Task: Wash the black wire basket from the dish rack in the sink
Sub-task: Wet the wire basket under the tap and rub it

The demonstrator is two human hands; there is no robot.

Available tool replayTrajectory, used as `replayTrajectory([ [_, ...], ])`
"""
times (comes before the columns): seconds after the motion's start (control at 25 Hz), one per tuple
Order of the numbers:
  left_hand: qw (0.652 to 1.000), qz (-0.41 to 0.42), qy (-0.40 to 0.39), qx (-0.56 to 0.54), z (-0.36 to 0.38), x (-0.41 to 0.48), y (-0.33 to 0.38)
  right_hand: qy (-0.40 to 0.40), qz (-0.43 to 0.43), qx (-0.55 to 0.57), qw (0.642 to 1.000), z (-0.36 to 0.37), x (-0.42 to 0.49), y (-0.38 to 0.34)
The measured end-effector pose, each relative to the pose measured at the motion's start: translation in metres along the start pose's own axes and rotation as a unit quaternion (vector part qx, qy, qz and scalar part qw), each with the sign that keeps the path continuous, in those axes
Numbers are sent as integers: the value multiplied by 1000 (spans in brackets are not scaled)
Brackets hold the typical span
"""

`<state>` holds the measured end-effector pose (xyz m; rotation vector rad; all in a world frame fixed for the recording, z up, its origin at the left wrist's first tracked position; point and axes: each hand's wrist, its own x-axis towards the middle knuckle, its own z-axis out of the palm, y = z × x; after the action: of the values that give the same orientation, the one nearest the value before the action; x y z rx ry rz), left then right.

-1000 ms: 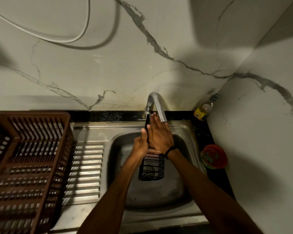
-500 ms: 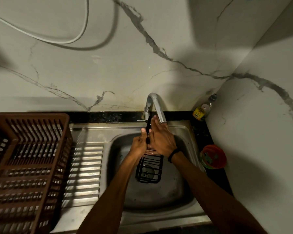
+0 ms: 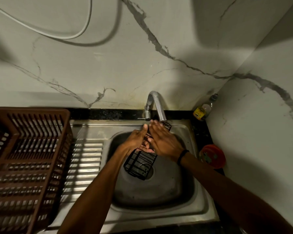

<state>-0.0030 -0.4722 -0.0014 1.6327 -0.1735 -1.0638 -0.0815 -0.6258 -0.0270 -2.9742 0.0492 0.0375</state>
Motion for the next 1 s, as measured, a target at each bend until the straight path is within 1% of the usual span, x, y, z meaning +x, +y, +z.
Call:
replayTrajectory([
  [0.04,1000,0,-7,-5,-1,-1,1,-11,-14,-4,1000,-2,0,1],
  [0.12,999,-6,-34,-9,-3,1,0,-18,2,29,999,-9,2,2],
  [0.24,998,-18,-65,15,-8,2,-1,2,8,29,1000,-9,0,3],
  [0.28,997,-18,-73,17,-10,4,-1,-14,26,50,998,-11,2,3],
  [0.36,995,-11,-96,30,-14,5,-1,-43,103,117,987,-20,8,8],
  [0.4,993,-7,-104,45,-14,5,-2,-56,126,137,981,-25,11,12],
  [0.48,989,-3,-118,89,-15,3,0,-72,114,104,985,-37,17,17],
  [0.52,985,0,-125,116,-17,1,2,-66,105,83,989,-43,18,18],
  [0.6,976,24,-123,176,-31,-6,3,-37,117,78,989,-47,19,27],
  [0.64,975,45,-102,192,-42,-10,0,-23,141,95,985,-45,18,34],
  [0.68,979,70,-63,179,-52,-15,-5,-2,169,126,978,-42,17,42],
  [0.76,988,115,37,98,-61,-24,-16,23,223,186,957,-39,16,55],
  [0.8,986,135,91,48,-58,-27,-22,31,236,191,952,-36,16,58],
  [0.84,978,146,150,2,-49,-26,-27,37,239,190,951,-36,14,55],
  [0.92,953,139,262,-64,-29,-19,-33,27,235,200,951,-30,12,46],
  [0.96,941,133,299,-84,-21,-16,-31,17,241,202,949,-27,10,42],
  [1.0,934,128,320,-97,-17,-12,-29,14,254,194,948,-22,9,40],
])
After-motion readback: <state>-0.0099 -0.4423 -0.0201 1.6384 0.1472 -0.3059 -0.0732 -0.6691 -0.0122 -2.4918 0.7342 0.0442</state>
